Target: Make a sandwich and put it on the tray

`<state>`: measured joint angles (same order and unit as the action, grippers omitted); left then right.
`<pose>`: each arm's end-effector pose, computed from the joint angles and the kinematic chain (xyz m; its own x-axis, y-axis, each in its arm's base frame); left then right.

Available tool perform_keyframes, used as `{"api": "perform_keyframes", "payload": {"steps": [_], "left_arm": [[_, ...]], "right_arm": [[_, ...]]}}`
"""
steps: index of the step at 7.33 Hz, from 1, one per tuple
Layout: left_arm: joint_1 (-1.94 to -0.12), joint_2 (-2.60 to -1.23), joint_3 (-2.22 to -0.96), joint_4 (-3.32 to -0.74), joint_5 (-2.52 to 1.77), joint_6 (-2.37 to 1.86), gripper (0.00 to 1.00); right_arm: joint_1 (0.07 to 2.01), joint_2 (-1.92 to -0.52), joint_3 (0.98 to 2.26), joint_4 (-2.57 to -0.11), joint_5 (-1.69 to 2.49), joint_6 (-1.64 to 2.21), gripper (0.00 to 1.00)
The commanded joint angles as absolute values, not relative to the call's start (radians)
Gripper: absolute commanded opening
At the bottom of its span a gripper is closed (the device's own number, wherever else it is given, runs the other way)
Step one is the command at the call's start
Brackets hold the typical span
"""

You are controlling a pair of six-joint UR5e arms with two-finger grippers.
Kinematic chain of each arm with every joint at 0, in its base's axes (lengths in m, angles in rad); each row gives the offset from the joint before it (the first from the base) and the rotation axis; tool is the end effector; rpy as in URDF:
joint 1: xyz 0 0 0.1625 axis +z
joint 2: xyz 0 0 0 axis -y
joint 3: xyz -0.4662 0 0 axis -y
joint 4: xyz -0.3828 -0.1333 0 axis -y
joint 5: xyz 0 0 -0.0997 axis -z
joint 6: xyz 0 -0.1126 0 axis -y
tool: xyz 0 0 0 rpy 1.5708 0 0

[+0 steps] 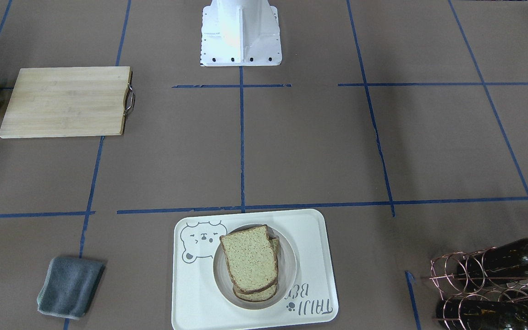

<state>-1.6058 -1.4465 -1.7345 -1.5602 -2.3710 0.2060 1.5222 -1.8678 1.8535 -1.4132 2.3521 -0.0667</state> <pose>-0.0674 -0.4245 0.6856 0.6893 0.2007 -0.6961 -0.1083 0.9786 0.1749 0.0366 -0.3586 0.6787 0.6995 -0.2005 0.6859 0.0949 0.9774 0.1889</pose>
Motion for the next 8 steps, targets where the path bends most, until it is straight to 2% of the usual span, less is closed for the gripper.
{"api": "perform_keyframes", "payload": {"steps": [1, 8], "left_arm": [[-1.609, -1.451, -1.72, -1.557, -2.367, 0.215, 1.0], [-1.611, -1.443, -1.749, -1.557, -2.368, 0.222, 1.0]], "right_arm": [[1.529, -1.867, 1.845, -1.411, 2.355, -0.066, 1.0], [1.542, -1.864, 1.847, -1.402, 2.355, -0.077, 1.0]]}}
